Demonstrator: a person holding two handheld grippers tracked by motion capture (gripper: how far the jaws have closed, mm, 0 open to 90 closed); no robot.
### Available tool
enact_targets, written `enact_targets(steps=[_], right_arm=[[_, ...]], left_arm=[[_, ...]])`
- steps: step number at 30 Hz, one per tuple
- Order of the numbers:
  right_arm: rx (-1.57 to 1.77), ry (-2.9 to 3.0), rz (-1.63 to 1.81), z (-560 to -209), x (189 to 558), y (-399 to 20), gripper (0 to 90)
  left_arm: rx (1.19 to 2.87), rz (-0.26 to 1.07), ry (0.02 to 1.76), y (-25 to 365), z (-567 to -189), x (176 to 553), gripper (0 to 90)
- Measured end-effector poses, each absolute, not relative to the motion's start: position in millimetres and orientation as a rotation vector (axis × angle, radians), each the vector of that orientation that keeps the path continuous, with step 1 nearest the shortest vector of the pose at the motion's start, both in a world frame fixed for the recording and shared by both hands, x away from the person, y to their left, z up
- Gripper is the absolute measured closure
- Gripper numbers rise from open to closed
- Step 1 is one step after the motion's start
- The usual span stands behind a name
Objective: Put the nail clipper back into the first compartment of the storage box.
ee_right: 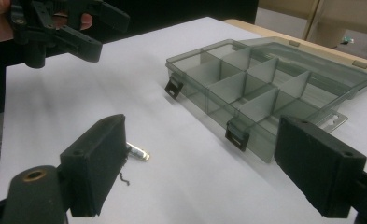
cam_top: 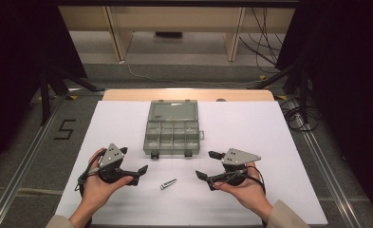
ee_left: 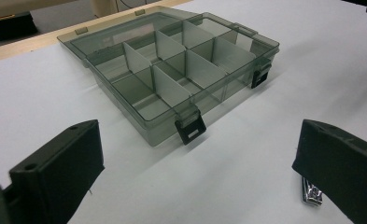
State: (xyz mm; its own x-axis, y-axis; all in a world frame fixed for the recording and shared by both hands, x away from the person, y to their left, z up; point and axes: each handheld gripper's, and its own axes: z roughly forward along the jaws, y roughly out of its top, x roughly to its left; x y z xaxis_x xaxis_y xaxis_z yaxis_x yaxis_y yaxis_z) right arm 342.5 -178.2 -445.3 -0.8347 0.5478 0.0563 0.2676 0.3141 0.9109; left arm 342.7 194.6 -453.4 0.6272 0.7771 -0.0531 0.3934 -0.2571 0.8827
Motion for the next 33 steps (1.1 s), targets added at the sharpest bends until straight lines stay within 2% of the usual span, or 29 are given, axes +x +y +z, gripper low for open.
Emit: enact_targets(steps=[8, 16, 33], right_arm=[[0.624, 2.382, 1.500, -445, 344, -167, 19.6], [0.456, 2.528, 1.449, -449, 341, -139, 20.0], [0.282, 2.741, 1.298, -475, 355, -70, 30.0]], left_arm=[[1.851, 0.492, 0.947, 197, -454, 344, 0.5], [1.838, 0.503, 0.965, 200, -453, 344, 1.6], [1.819, 0.504, 0.973, 202, -453, 345, 2.8]])
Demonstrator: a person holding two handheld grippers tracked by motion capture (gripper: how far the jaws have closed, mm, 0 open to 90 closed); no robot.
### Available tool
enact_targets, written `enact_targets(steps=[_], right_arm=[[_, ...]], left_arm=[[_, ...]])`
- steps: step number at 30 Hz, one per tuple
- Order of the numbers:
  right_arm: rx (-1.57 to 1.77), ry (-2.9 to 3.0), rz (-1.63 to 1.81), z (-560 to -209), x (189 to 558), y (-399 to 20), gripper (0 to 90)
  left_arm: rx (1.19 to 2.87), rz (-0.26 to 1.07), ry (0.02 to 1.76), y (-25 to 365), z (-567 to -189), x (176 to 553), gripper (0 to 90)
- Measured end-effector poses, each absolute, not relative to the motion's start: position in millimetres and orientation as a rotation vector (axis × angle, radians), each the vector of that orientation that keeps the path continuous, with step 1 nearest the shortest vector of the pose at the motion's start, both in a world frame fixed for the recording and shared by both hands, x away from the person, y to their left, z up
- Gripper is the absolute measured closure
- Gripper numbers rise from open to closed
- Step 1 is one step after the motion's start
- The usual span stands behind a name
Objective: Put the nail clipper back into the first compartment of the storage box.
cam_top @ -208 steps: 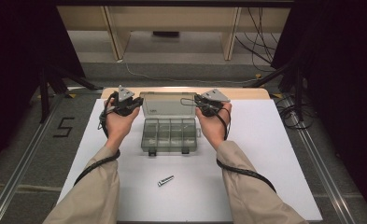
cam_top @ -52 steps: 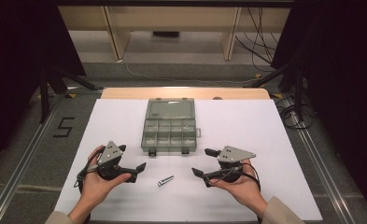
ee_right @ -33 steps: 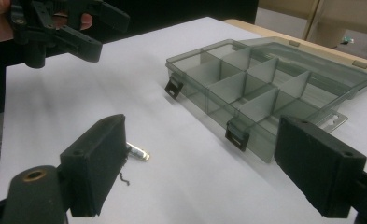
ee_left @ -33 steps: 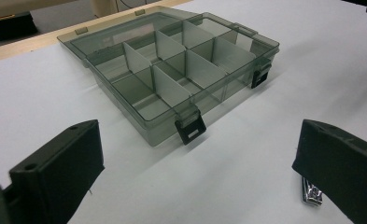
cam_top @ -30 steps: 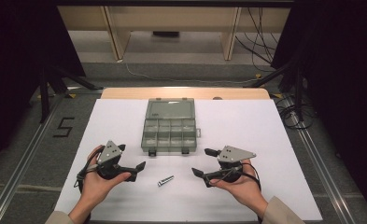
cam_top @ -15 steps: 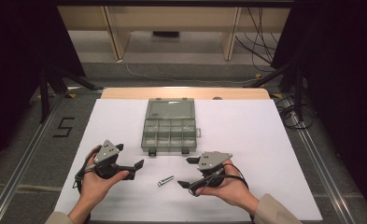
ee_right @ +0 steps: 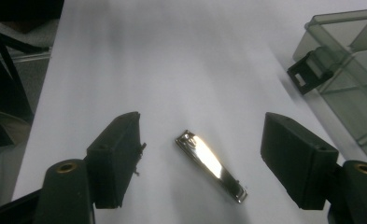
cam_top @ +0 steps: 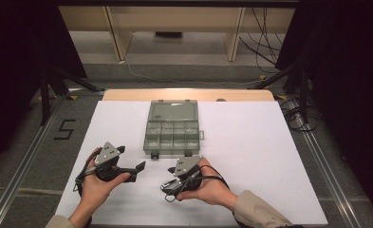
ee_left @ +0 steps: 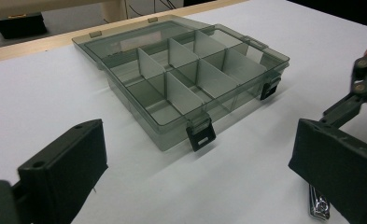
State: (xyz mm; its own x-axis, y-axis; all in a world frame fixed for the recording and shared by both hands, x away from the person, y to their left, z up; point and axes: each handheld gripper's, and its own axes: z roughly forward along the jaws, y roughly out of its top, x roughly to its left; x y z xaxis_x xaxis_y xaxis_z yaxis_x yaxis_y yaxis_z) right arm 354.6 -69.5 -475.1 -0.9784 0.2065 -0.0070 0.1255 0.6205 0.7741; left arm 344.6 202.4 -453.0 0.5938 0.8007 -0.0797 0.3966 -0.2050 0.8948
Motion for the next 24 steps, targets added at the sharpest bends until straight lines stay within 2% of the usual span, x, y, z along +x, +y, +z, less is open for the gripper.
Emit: enact_targets(steps=[13, 24], right_arm=[[0.225, 2.865, 1.193, -496, 367, -46, 37.2], [0.193, 2.849, 1.153, -496, 370, -40, 46.3]], left_arm=[[1.818, 0.494, 0.986, 202, -454, 345, 3.6], [1.820, 0.489, 0.983, 202, -455, 346, 4.4]])
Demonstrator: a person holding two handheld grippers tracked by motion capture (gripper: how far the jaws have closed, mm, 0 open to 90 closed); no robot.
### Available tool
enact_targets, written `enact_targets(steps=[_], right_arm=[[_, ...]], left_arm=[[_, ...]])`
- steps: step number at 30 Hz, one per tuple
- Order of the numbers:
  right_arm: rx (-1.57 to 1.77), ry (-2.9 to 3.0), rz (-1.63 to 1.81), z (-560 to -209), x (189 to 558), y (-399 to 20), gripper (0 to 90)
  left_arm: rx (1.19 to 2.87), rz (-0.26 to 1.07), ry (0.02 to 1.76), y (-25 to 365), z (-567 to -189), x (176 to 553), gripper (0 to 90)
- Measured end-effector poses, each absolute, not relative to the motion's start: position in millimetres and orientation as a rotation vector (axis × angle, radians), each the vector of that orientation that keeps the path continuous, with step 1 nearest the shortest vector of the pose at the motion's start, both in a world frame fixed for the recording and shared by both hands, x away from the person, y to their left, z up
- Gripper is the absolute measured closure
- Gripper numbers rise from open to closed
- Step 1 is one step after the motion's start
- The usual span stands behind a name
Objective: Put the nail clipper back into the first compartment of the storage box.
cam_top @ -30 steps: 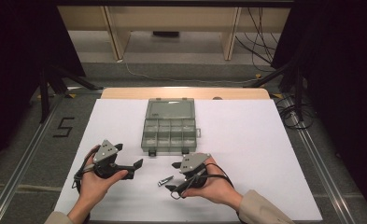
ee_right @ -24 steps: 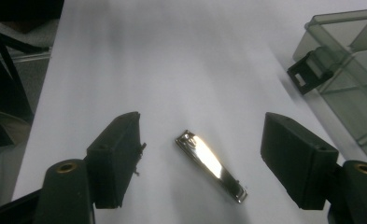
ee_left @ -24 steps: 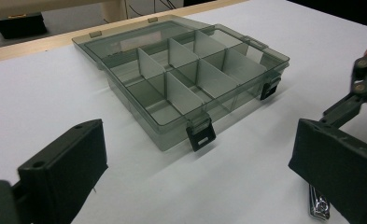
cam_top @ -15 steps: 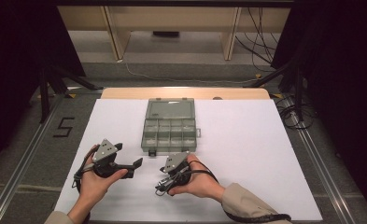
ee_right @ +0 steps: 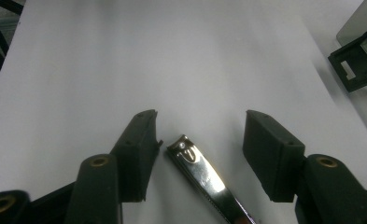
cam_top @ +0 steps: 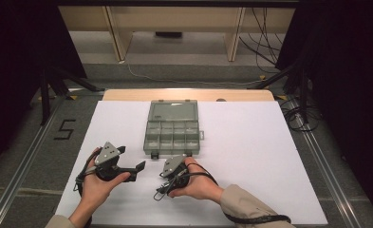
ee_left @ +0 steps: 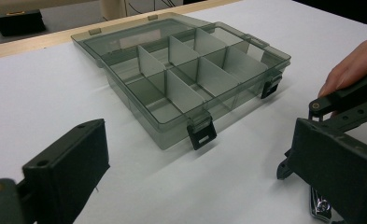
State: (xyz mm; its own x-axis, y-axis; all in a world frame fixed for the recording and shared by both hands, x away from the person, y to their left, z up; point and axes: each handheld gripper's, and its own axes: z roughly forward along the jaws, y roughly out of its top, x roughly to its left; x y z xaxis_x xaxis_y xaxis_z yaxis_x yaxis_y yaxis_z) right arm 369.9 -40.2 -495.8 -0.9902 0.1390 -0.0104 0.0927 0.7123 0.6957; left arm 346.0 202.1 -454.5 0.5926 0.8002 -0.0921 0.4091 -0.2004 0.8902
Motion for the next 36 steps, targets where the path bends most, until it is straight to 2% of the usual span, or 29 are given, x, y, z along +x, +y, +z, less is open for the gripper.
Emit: enact_targets(steps=[6, 17, 24, 36], right_arm=[[0.210, 2.848, 1.156, -495.9, 368.4, -40.4, 52.2], [0.257, 2.845, 1.166, -495.4, 371.3, -42.1, 71.5], [0.295, 2.838, 1.141, -494.0, 370.0, -40.1, 79.1], [0.286, 2.819, 1.106, -492.1, 366.5, -37.0, 80.6]], left_arm=[[1.815, 0.485, 0.982, 201.4, -454.1, 345.2, 5.3], [1.813, 0.479, 0.976, 201.7, -454.4, 345.5, 6.2], [1.823, 0.493, 0.969, 202.0, -453.8, 345.5, 6.6], [1.819, 0.492, 0.970, 202.9, -453.7, 345.4, 7.1]])
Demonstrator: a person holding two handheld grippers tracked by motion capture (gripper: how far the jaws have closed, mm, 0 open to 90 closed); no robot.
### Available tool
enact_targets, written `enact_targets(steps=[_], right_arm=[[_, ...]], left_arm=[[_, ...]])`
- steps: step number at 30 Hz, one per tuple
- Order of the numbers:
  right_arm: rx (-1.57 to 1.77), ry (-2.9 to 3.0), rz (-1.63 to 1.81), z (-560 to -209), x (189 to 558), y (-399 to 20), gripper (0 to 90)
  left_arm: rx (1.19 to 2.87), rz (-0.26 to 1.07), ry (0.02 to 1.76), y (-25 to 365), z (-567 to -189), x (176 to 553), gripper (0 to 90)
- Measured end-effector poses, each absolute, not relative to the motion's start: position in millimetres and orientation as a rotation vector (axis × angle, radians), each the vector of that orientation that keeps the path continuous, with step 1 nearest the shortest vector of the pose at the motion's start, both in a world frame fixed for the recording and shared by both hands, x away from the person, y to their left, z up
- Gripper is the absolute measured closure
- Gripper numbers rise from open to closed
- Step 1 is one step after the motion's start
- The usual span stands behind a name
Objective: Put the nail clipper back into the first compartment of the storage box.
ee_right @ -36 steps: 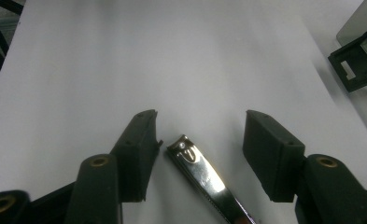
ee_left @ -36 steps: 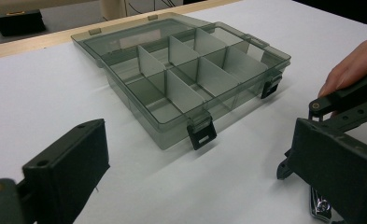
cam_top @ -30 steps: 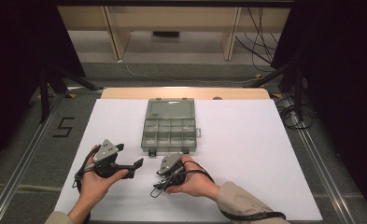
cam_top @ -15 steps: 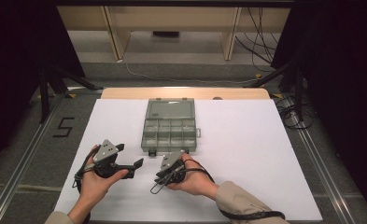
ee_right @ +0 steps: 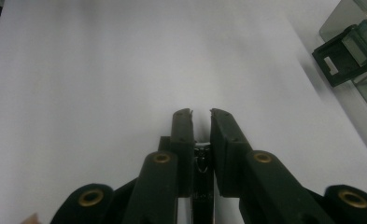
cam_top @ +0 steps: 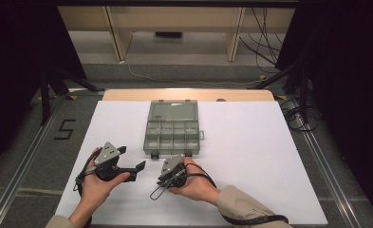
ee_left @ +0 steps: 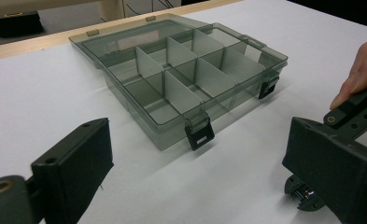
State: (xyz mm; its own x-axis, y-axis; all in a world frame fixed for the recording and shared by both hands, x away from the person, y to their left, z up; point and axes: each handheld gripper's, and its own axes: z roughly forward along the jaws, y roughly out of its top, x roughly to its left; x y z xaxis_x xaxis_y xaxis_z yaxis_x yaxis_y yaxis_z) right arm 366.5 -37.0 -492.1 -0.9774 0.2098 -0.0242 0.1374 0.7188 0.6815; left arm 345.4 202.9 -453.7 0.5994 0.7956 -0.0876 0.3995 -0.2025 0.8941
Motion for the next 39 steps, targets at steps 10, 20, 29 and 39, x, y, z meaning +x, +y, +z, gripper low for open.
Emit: enact_targets(steps=[10, 20, 29, 39], right_arm=[[0.358, 2.818, 1.141, -488, 372, -42, 80.6], [0.386, 2.804, 1.161, -484, 374, -44, 80.8], [0.414, 2.777, 1.189, -477, 377, -48, 80.9], [0.474, 2.715, 1.254, -468, 382, -54, 80.9]], left_arm=[[1.818, 0.492, 0.971, 204, -454, 346, 7.3], [1.810, 0.488, 0.977, 204, -454, 346, 7.5], [1.808, 0.492, 0.982, 204, -453, 345, 7.8], [1.811, 0.501, 0.981, 205, -453, 345, 7.9]])
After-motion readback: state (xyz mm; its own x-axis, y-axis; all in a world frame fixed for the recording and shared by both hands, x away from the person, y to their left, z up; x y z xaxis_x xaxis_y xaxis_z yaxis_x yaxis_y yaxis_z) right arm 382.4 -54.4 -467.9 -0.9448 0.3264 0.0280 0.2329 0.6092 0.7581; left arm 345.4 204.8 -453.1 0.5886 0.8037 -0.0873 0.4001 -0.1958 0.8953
